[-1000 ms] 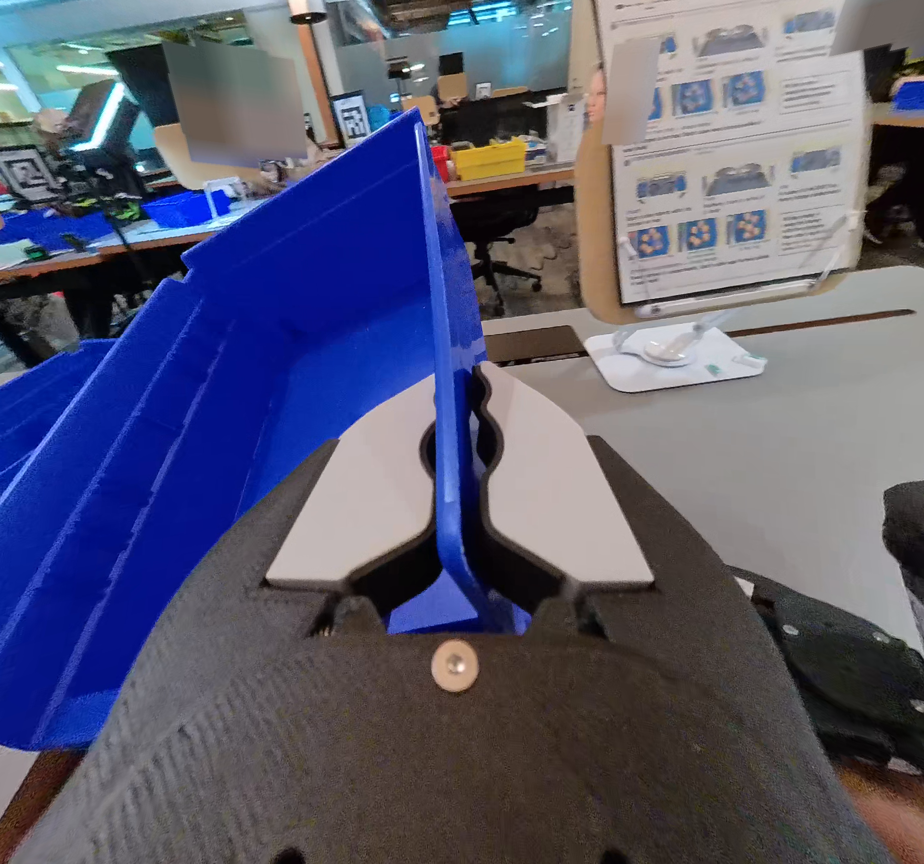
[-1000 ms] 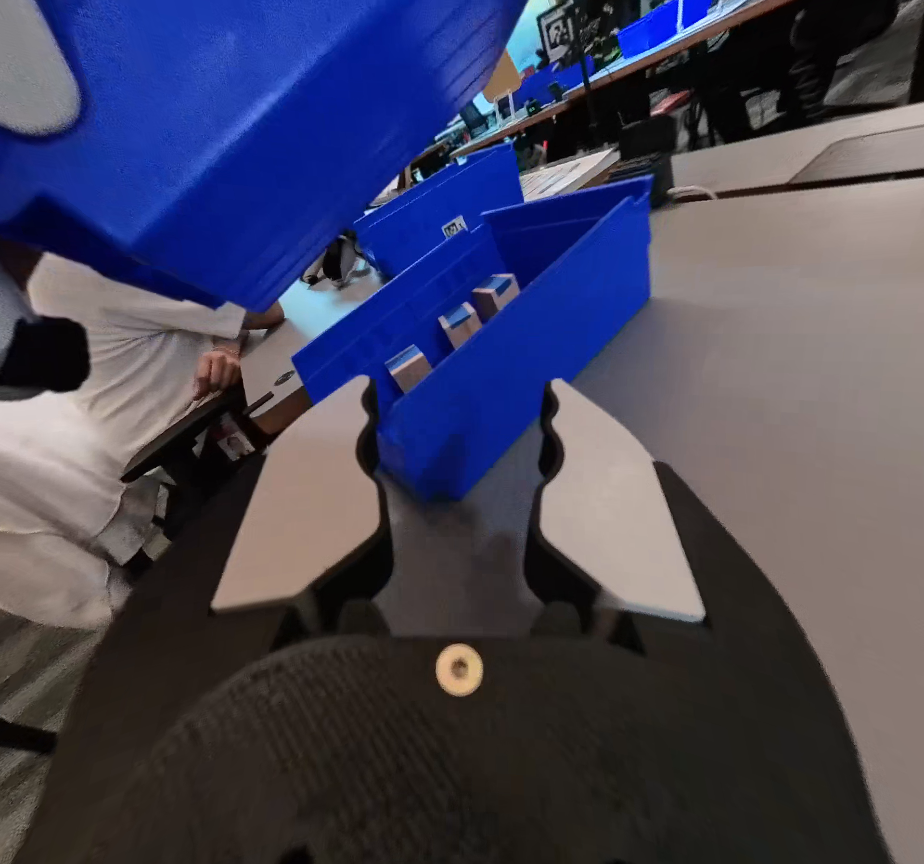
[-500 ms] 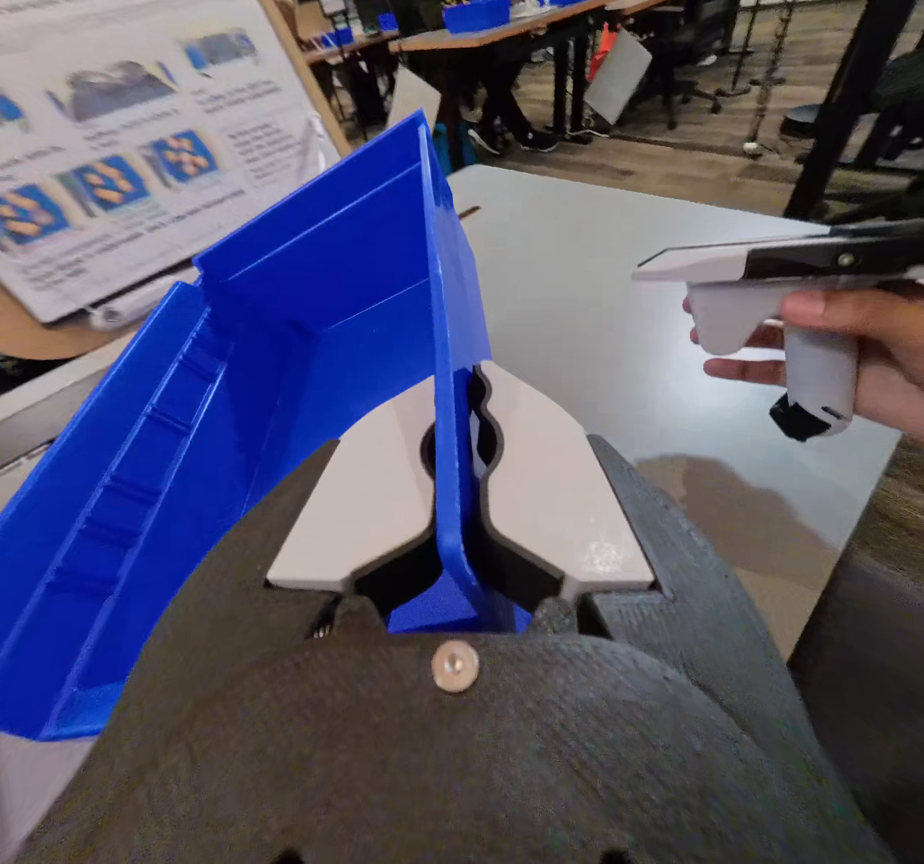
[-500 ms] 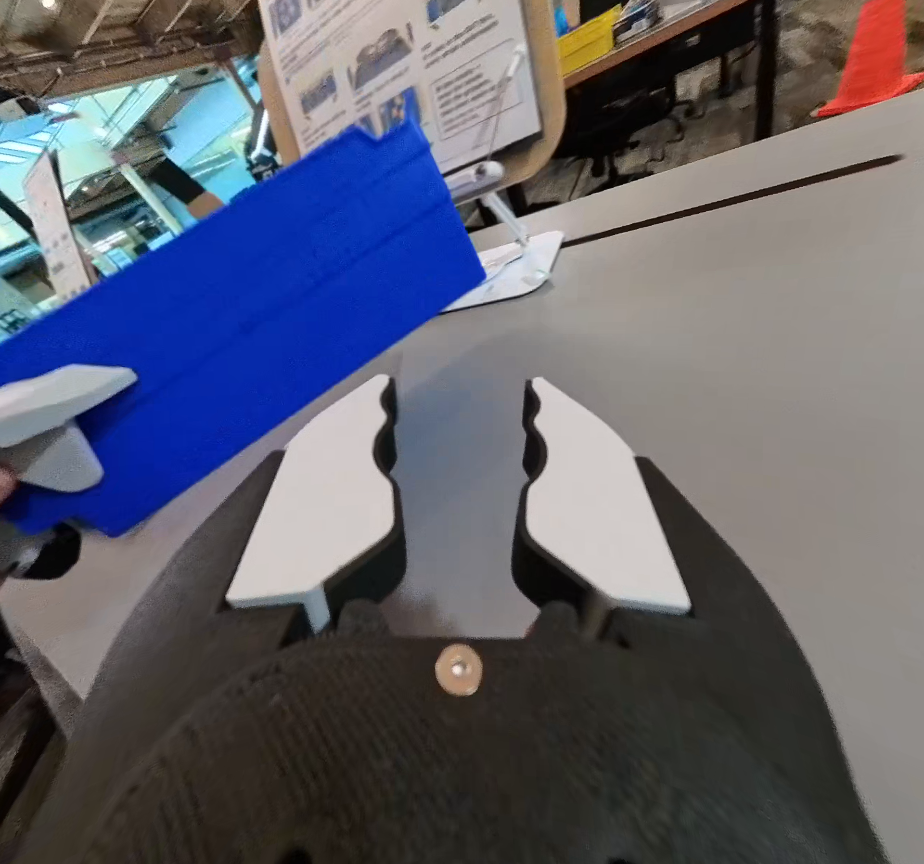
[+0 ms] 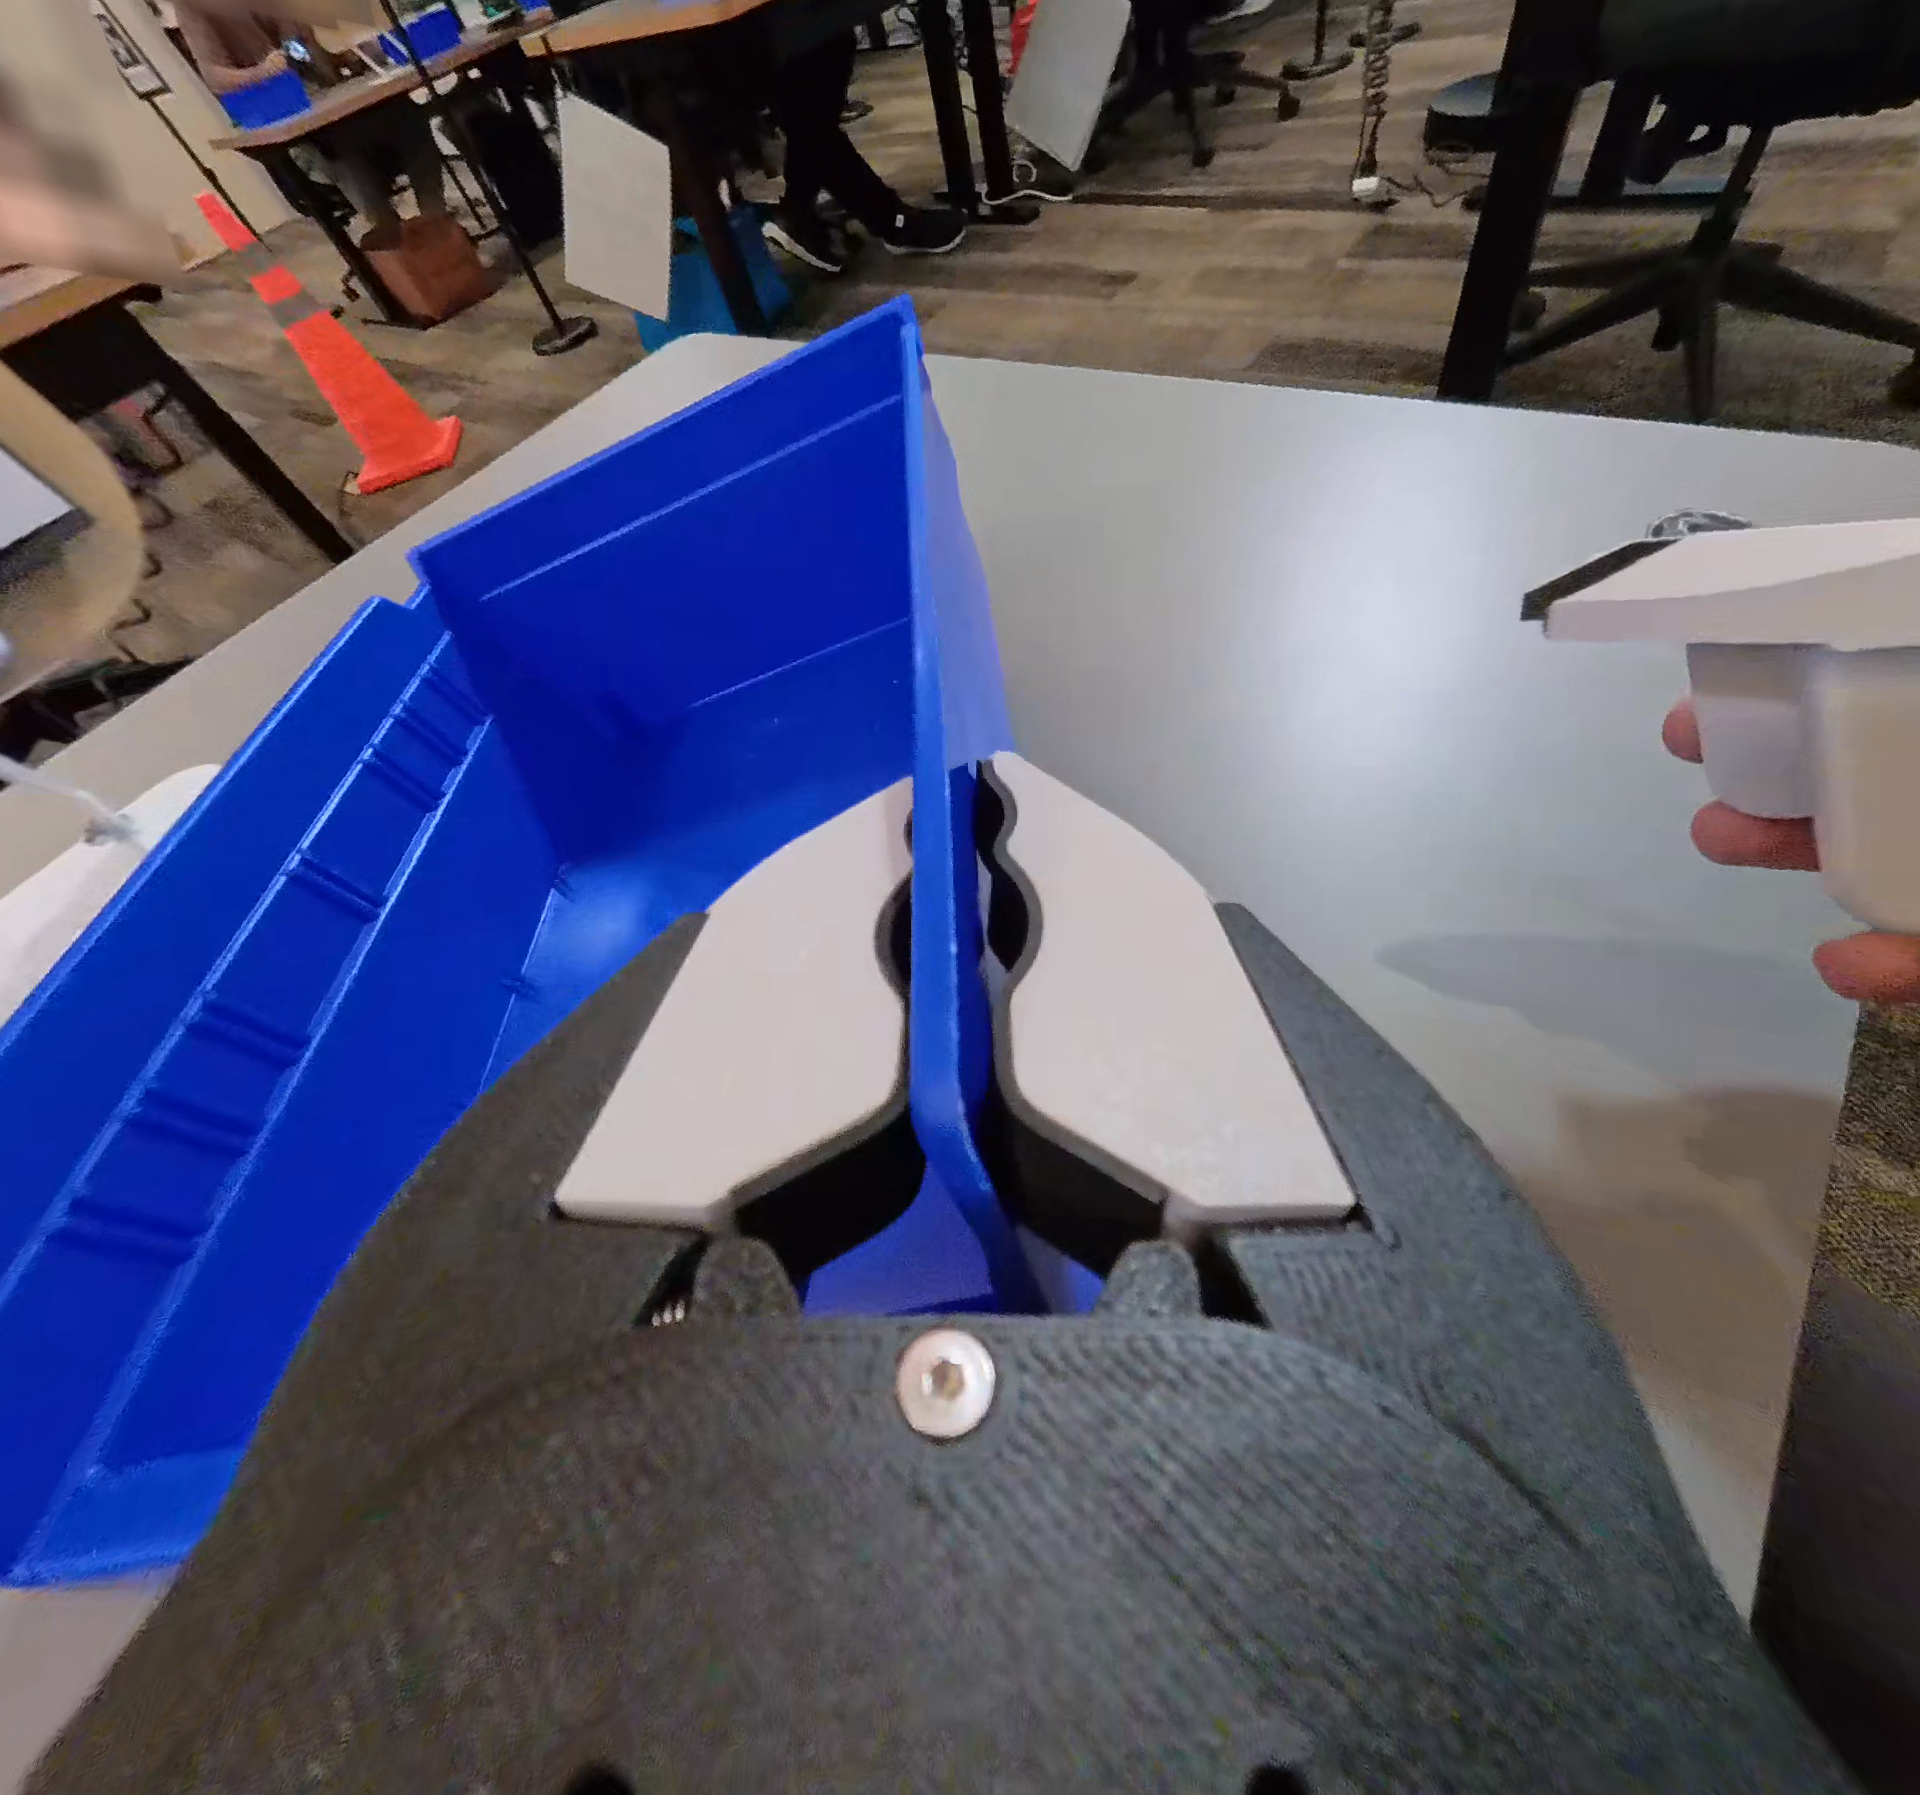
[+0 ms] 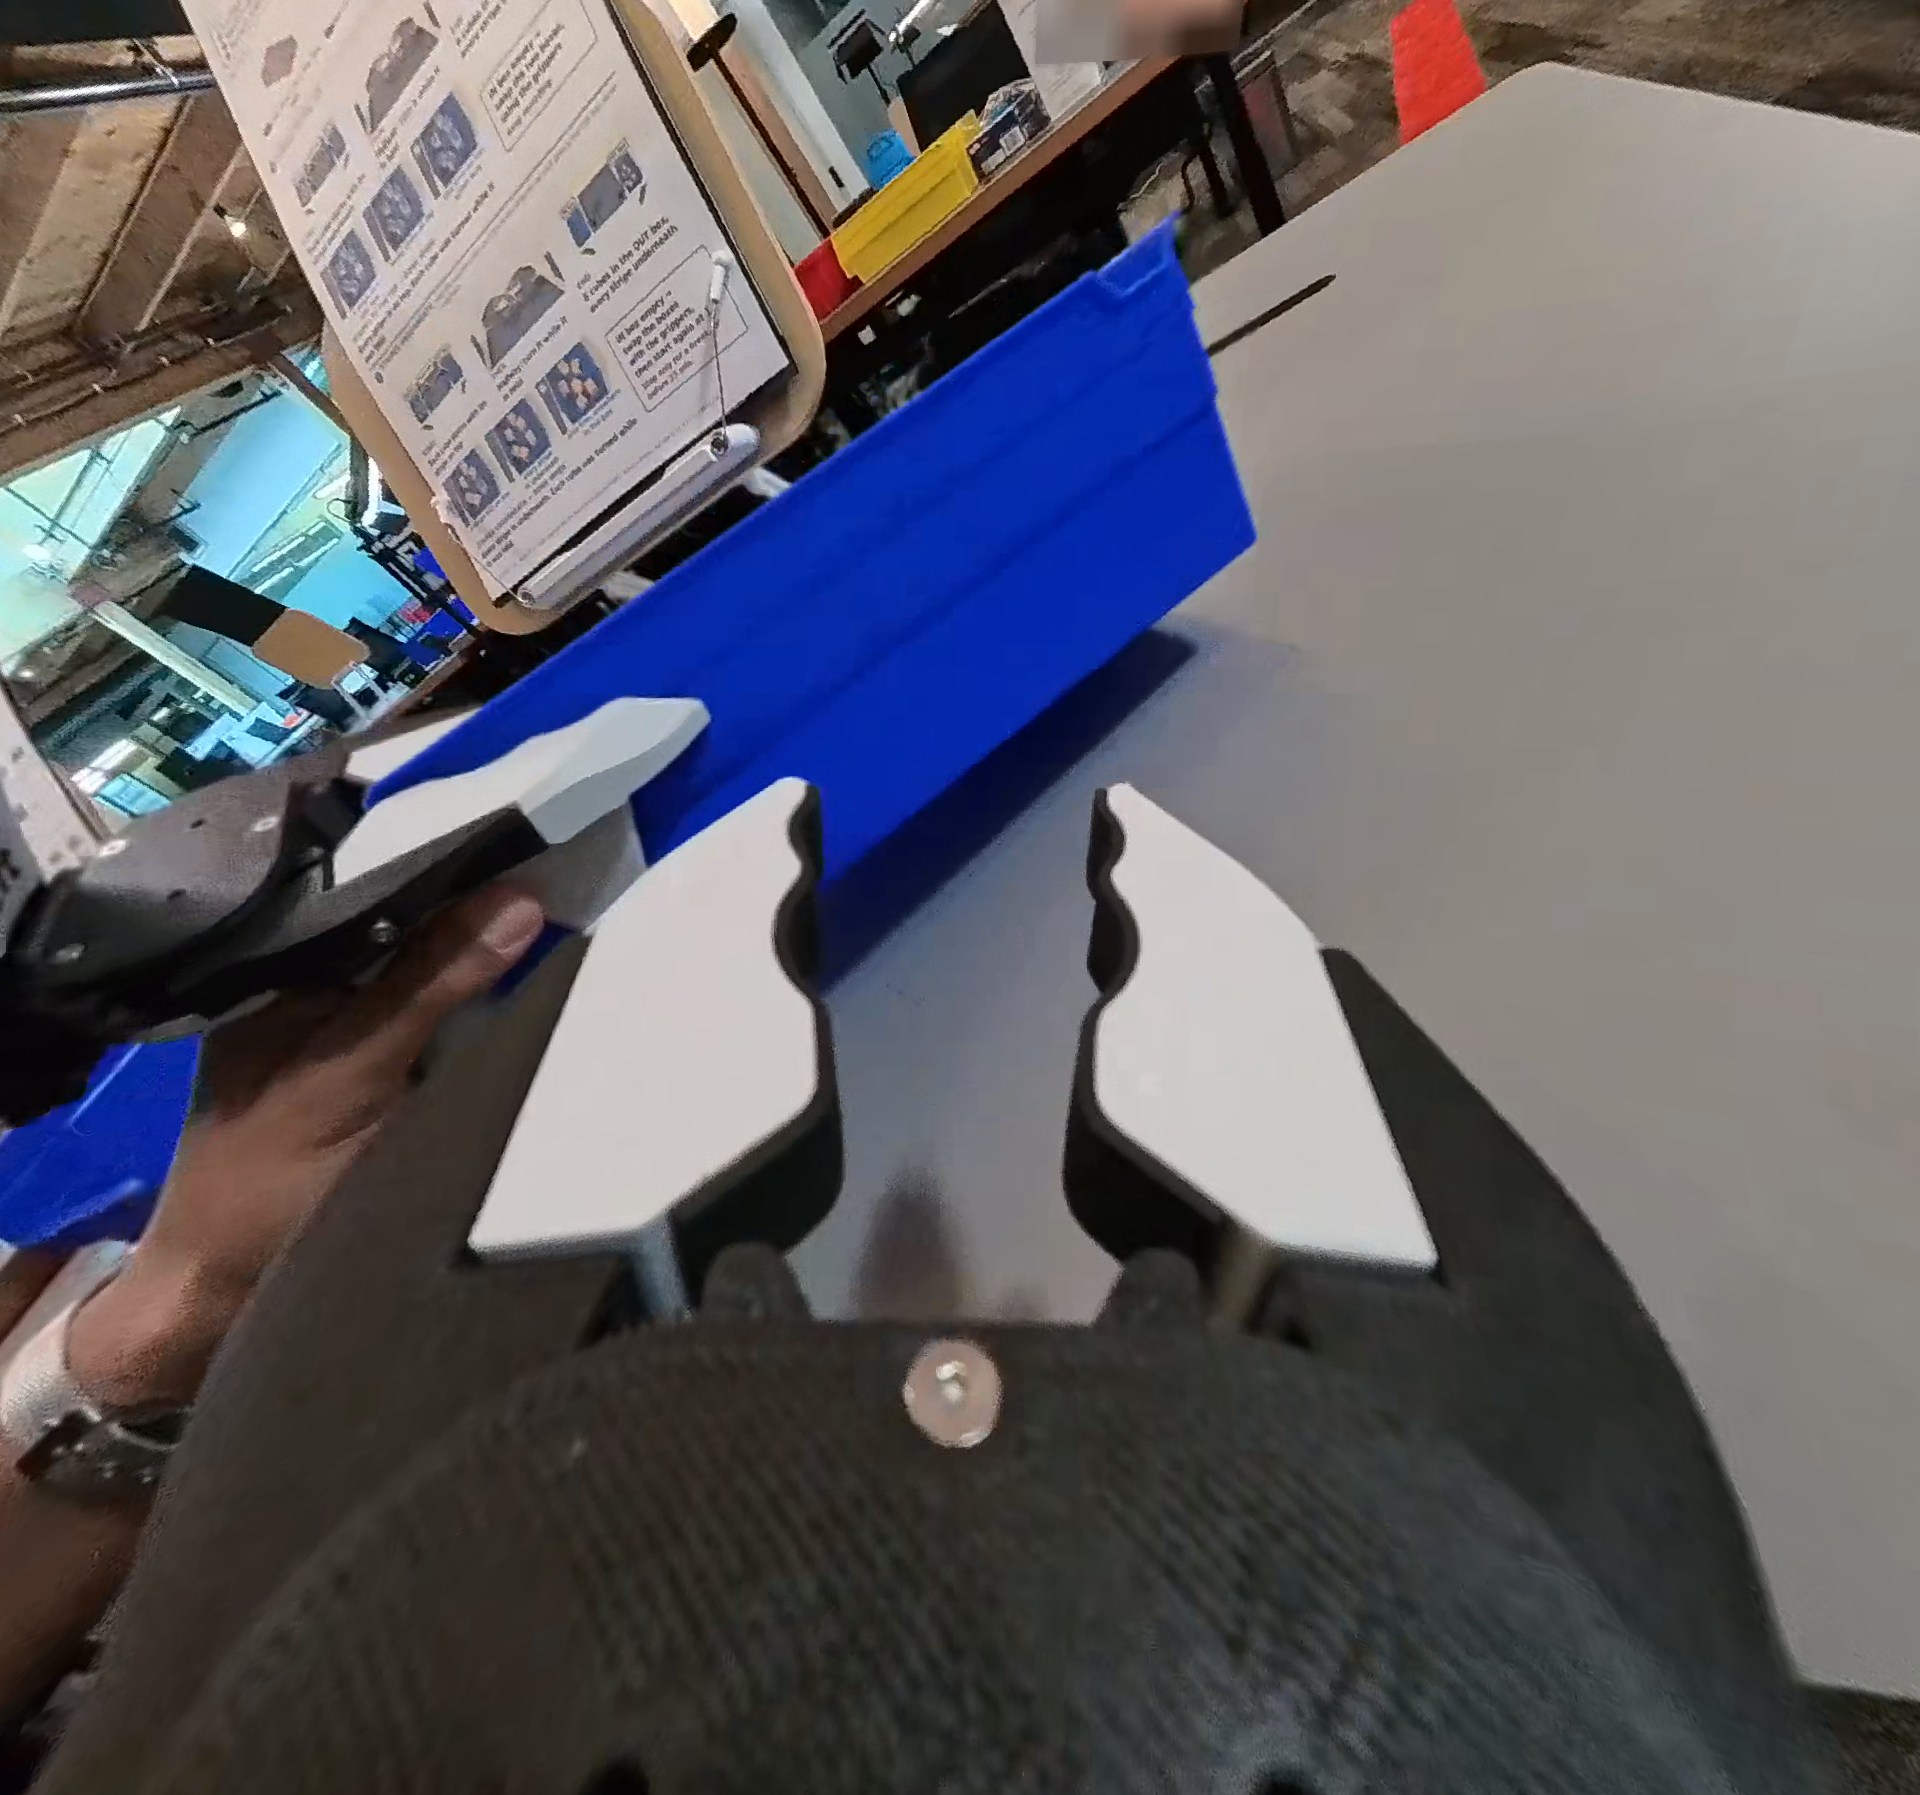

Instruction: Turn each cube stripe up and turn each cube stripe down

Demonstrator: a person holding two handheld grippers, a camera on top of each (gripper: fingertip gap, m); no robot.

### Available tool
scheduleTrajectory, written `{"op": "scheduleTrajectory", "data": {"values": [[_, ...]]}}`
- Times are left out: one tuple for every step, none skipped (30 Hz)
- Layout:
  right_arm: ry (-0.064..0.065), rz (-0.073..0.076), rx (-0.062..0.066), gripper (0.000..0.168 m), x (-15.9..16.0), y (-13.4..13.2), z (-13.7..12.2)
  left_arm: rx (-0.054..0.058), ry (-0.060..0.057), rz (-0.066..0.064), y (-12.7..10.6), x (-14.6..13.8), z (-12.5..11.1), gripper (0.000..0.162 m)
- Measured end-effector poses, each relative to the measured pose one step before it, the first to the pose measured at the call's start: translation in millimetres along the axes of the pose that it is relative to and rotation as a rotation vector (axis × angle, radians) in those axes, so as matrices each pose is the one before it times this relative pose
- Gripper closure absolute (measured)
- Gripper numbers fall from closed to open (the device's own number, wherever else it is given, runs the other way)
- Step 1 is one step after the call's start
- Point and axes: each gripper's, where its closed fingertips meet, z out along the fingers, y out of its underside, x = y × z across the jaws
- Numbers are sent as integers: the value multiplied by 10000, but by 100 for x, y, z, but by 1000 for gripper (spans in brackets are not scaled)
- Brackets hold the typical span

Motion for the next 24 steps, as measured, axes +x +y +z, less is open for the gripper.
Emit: {"op": "scheduleTrajectory", "data": {"values": [[89,-198,-86,119,124,149,46,-151,142,52,199,780,632,156],[104,-233,-96,120,149,103,71,-140,159,1,260,725,587,156],[127,-243,-80,121,143,94,125,-112,197,-41,313,685,481,157],[97,-238,-59,122,22,75,119,-85,191,-63,324,595,379,156],[51,-199,-44,122,-157,71,146,-49,142,-69,323,460,283,156],[20,-100,-39,121,-139,75,126,5,97,-83,206,324,164,156],[-22,40,-13,120,-234,6,100,-28,60,-81,205,206,70,157],[-77,161,26,118,-351,-35,137,-163,101,-63,332,170,7,156],[-153,222,23,117,-493,-39,237,-214,253,-93,348,311,-99,153],[-229,227,-15,117,-675,-27,306,-90,289,-190,151,319,-326,149],[-158,174,-55,116,-695,-1,259,65,177,-235,-120,112,-553,147],[-78,74,-53,114,-612,21,243,140,51,-232,-270,-116,-742,144],[-18,-57,-25,110,-551,58,275,145,13,-217,-331,-228,-914,141],[107,-193,-11,105,-397,133,238,151,76,-169,-365,-187,-1092,140],[219,-342,10,99,-299,78,262,190,30,-119,-419,-289,-1237,139],[297,-472,10,93,-278,83,132,162,39,-10,-349,-307,-1352,137],[356,-571,8,90,-208,124,87,128,-81,58,-260,-540,-1441,134],[303,-593,-14,85,-345,186,95,75,-164,118,-82,-754,-1501,129],[150,-504,-36,79,-599,211,64,18,-250,125,129,-970,-1518,123],[-50,-262,-30,72,-953,178,90,-7,-317,100,333,-1154,-1507,116],[-216,-9,13,66,-1306,173,98,13,-423,42,500,-1413,-1434,113],[-260,91,63,58,-1408,216,245,-33,-450,20,793,-1542,-1353,112],[-96,4,56,53,-1177,263,425,-74,-527,-51,1079,-1716,-1207,111],[161,-161,-83,52,-746,444,580,-117,-568,-178,1315,-1810,-1044,109]]}}
